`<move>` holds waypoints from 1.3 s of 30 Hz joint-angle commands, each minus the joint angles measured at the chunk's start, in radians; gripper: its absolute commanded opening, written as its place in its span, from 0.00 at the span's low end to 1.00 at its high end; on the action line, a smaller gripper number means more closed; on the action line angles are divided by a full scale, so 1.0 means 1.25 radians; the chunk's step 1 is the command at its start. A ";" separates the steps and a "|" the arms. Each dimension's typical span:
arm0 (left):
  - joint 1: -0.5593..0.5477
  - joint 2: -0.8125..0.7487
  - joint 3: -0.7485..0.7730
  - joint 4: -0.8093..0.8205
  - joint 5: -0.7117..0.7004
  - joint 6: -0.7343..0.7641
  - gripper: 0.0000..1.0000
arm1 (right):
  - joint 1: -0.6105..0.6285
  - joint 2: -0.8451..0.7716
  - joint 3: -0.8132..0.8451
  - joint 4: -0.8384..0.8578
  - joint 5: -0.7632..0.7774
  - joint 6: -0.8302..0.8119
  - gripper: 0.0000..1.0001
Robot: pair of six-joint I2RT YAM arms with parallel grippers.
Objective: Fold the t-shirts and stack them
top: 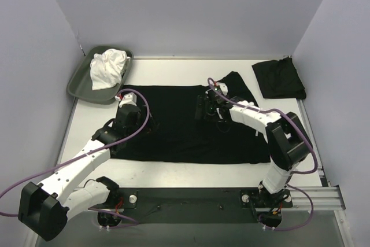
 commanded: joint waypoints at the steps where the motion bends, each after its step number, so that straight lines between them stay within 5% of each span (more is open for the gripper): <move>1: 0.007 -0.019 -0.002 0.024 0.005 0.015 0.90 | 0.023 -0.030 0.006 0.049 -0.014 -0.033 1.00; 10: 0.010 -0.010 0.018 -0.034 0.011 0.070 0.90 | 0.028 -0.262 -0.101 -0.031 0.203 -0.052 1.00; 14: 0.052 0.129 0.087 -0.071 0.023 0.099 0.90 | 0.006 -0.274 -0.127 -0.061 0.278 -0.059 1.00; 27: 0.104 0.454 0.252 -0.045 -0.002 0.101 0.87 | -0.080 -0.080 -0.073 -0.072 0.207 -0.032 1.00; 39: 0.073 0.514 0.155 -0.042 -0.096 0.065 0.84 | -0.079 -0.078 -0.187 -0.043 0.169 0.000 1.00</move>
